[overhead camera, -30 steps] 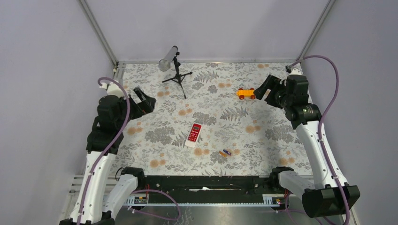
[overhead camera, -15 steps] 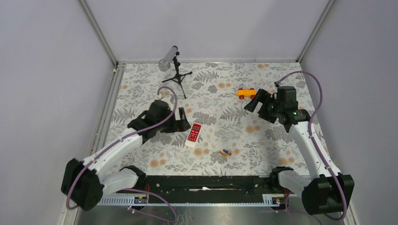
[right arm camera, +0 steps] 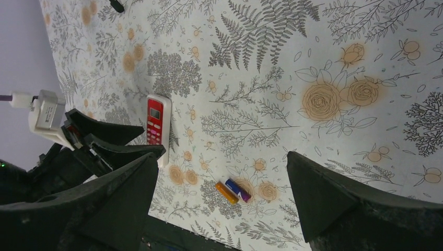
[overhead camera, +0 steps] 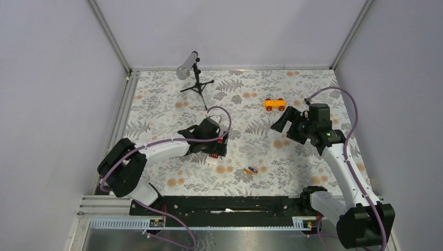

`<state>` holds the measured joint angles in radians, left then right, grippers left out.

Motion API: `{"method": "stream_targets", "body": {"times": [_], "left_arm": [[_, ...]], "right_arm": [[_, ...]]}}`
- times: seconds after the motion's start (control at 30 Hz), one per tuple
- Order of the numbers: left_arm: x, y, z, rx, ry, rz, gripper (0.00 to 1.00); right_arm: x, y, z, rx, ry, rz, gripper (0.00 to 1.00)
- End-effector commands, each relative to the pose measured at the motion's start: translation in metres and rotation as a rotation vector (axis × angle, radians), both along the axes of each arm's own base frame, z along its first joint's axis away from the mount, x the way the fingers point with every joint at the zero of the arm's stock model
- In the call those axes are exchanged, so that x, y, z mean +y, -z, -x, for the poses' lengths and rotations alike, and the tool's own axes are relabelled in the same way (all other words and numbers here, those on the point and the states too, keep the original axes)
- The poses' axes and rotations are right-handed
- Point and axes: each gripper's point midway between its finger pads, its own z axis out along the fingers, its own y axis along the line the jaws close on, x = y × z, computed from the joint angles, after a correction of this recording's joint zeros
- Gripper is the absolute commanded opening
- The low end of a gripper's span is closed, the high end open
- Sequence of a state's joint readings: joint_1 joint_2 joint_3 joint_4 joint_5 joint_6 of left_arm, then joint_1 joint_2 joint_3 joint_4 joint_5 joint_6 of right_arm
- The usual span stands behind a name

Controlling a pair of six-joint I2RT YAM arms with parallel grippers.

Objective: Load the batteries into the remote control

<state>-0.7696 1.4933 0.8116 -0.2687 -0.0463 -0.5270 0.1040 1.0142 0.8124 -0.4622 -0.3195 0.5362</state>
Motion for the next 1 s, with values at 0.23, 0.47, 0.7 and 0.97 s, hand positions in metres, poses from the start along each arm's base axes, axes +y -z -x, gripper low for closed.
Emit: {"method": "stream_targets", "body": {"times": [0.23,0.47,0.7,0.97], "left_arm": [[-0.003,0.007,-0.024,-0.076,-0.006,-0.143,0.81],[-0.006,0.017,-0.02,-0.045,-0.001,-0.135,0.71],[-0.013,0.018,-0.019,-0.03,0.004,-0.108,0.48],[-0.03,-0.068,-0.023,-0.137,-0.014,0.108,0.46]], "right_arm": [[0.009,0.006,0.019,-0.01,-0.041,-0.055,0.99],[0.009,0.015,0.025,0.011,-0.037,-0.062,0.97],[0.012,0.013,0.026,0.003,-0.054,-0.076,1.0],[0.058,-0.017,0.036,-0.119,-0.263,-0.342,0.98]]}}
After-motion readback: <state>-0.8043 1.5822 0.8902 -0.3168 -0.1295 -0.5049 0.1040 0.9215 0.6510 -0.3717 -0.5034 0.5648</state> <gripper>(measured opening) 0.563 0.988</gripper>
